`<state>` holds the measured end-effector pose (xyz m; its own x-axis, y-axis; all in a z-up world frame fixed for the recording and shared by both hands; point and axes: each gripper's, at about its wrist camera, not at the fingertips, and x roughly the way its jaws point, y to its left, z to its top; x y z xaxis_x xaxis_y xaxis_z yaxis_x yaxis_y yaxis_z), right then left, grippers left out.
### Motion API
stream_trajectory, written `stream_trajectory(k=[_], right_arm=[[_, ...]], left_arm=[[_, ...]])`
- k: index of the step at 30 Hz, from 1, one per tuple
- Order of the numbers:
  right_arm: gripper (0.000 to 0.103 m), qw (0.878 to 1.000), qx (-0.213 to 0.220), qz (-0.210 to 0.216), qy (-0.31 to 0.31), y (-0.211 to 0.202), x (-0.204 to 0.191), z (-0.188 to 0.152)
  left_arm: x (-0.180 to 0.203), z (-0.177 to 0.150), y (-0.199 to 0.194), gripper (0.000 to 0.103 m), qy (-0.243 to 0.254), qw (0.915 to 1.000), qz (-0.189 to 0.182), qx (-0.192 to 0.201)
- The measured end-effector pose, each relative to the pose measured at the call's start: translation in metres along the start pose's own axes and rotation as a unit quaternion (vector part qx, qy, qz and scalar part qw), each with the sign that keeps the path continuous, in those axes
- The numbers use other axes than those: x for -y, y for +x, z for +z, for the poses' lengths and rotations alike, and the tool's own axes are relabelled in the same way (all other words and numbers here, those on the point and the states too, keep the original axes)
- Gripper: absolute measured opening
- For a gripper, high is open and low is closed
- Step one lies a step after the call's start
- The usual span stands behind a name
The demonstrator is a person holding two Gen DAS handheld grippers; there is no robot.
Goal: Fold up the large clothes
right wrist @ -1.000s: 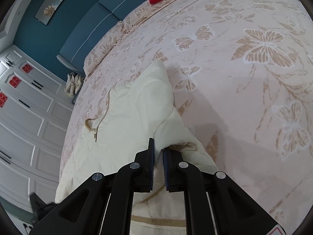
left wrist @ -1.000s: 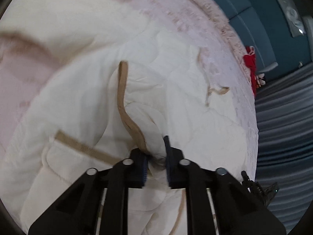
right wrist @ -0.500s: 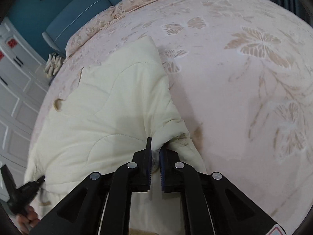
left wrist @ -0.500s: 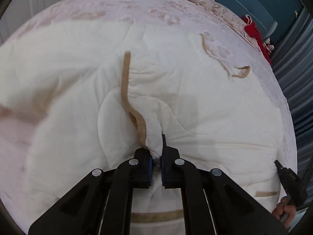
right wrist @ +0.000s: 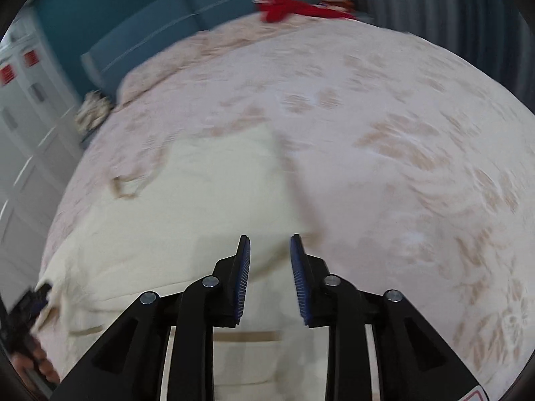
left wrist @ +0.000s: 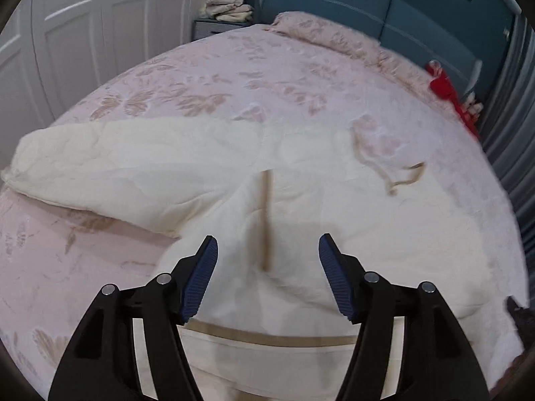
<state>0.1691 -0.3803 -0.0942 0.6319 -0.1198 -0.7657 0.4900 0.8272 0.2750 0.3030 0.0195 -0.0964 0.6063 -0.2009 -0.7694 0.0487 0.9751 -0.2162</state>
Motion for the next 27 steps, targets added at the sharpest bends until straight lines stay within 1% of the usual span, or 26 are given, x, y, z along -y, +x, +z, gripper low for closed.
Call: stream_trajectory(k=[1, 2, 4, 5, 6, 7, 8, 9, 10, 12, 13, 14, 17, 19, 21, 23, 25, 27], right_arm=[[0.02, 1.0, -0.005, 0.012, -0.028, 0.002, -0.02, -0.001], [0.019, 0.998, -0.009, 0.024, -0.064, 0.006, -0.043, -0.003], [0.018, 0.993, -0.014, 0.032, -0.116, 0.017, -0.079, -0.013], [0.017, 0.988, -0.021, 0.031, -0.147, 0.029, -0.097, -0.02], [0.013, 0.986, -0.029, 0.031, -0.159, 0.038, -0.105, -0.022], [0.012, 0.985, -0.044, 0.033, -0.165, 0.049, -0.109, -0.026], [0.012, 0.983, -0.06, 0.031, -0.17, 0.064, -0.111, -0.031], [0.012, 0.982, -0.067, 0.023, -0.175, 0.071, -0.111, -0.034], [0.009, 0.98, -0.074, 0.008, -0.184, 0.081, -0.108, -0.038], [0.003, 0.98, -0.081, -0.001, -0.181, 0.091, -0.094, -0.044], [0.0, 0.982, -0.082, 0.004, -0.169, 0.094, -0.083, -0.045], [0.0, 0.984, -0.081, 0.009, -0.159, 0.095, -0.078, -0.045], [0.0, 0.99, -0.065, 0.004, -0.127, 0.094, -0.06, -0.045], [0.0, 0.992, -0.05, -0.007, -0.114, 0.093, -0.056, -0.048], [0.0, 0.994, -0.04, -0.005, -0.105, 0.097, -0.053, -0.051], [0.0, 0.992, -0.026, -0.021, -0.121, 0.1, -0.059, -0.059], [0.0, 0.989, -0.019, -0.038, -0.14, 0.102, -0.064, -0.062], [0.0, 0.987, -0.017, -0.046, -0.15, 0.105, -0.068, -0.062]], left_arm=[[0.015, 0.002, -0.002, 0.058, 0.009, 0.9998, -0.018, -0.004], [0.028, 0.001, 0.0, 0.058, 0.022, 0.9993, -0.028, -0.006], [0.062, -0.008, 0.015, 0.057, 0.06, 0.9968, -0.048, -0.02], [0.074, -0.015, 0.024, 0.054, 0.075, 0.9956, -0.047, -0.03], [0.085, -0.023, 0.038, 0.053, 0.088, 0.9942, -0.042, -0.045], [0.091, -0.03, 0.05, 0.051, 0.093, 0.9929, -0.043, -0.059], [0.092, -0.033, 0.058, 0.05, 0.094, 0.9924, -0.042, -0.068], [0.094, -0.04, 0.067, 0.05, 0.095, 0.9916, -0.039, -0.079], [0.093, -0.046, 0.075, 0.05, 0.099, 0.9909, -0.034, -0.085], [0.092, -0.055, 0.084, 0.05, 0.117, 0.9897, -0.024, -0.079], [0.09, -0.059, 0.084, 0.051, 0.123, 0.9893, -0.025, -0.075], [0.087, -0.061, 0.084, 0.05, 0.128, 0.9889, -0.026, -0.071], [0.082, -0.065, 0.084, 0.05, 0.137, 0.9884, -0.031, -0.057], [0.08, -0.068, 0.082, 0.051, 0.139, 0.9887, -0.033, -0.046], [0.079, -0.074, 0.082, 0.051, 0.141, 0.9889, -0.035, -0.032], [0.079, -0.078, 0.081, 0.051, 0.143, 0.989, -0.033, -0.021], [0.081, -0.08, 0.082, 0.051, 0.145, 0.9889, -0.028, -0.015], [0.084, -0.082, 0.083, 0.051, 0.15, 0.9884, -0.022, -0.009]])
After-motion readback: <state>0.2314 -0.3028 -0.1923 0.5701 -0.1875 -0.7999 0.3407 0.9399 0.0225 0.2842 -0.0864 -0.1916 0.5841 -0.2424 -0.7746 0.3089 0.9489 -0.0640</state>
